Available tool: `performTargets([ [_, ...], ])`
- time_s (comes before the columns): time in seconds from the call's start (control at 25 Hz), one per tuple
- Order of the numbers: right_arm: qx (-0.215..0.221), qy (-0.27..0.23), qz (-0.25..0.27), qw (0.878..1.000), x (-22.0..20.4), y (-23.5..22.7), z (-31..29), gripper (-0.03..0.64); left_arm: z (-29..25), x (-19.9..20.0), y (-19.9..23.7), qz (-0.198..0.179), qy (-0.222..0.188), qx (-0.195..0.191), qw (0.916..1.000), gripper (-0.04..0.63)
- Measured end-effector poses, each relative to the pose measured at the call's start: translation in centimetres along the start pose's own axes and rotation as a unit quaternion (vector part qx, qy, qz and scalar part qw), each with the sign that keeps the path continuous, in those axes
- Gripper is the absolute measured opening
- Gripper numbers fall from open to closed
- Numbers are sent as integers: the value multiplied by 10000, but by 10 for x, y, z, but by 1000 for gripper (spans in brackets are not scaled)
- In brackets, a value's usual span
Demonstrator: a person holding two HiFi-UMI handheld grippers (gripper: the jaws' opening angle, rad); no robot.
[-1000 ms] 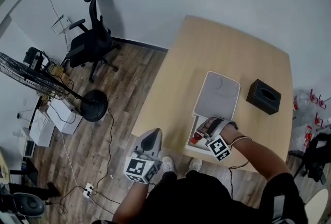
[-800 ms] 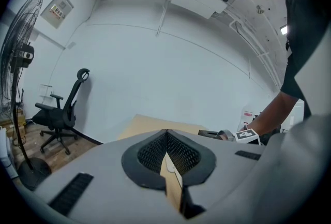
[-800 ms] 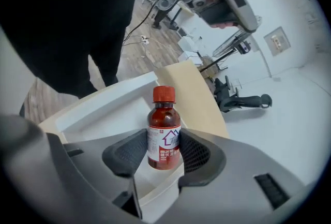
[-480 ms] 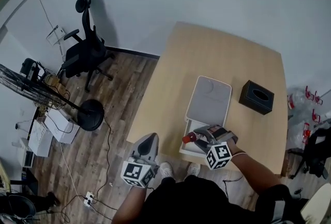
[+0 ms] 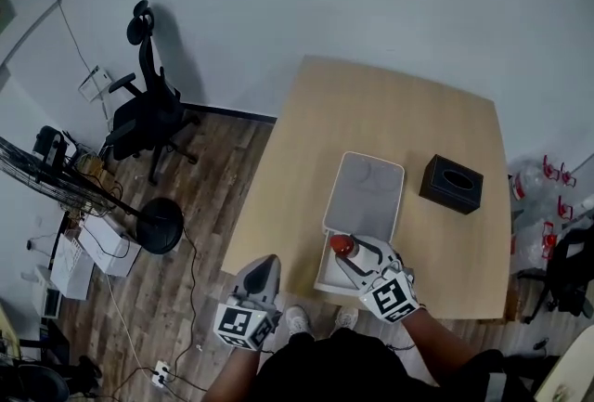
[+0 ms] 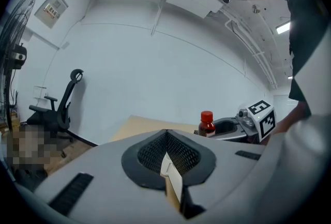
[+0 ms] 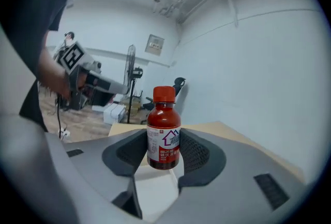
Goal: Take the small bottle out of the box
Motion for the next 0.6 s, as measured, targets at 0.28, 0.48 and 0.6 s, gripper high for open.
performTargets([
  [0.28, -530, -787, -1091, 9895, 36, -15, 13, 207, -12, 4, -12, -97, -11, -192, 9998, 14],
  [0.48, -761, -1081, -1231, 9835, 46, -27, 25, 207, -19, 7, -14, -84, -67, -171, 9998, 14],
  [0.6, -843, -1219, -1214, 9815, 50, -31, 28, 209, -22, 8, -15, -73, -89, -184, 9998, 14],
])
Point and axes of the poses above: the fingertips, and each gripper's own axes: z backward along the fingers, y to its left, x out of its top, the point moved 3 cm from there along z, backward along the fingers, and after that the axes turned 1 degree about -x, right-handed, at the moved point
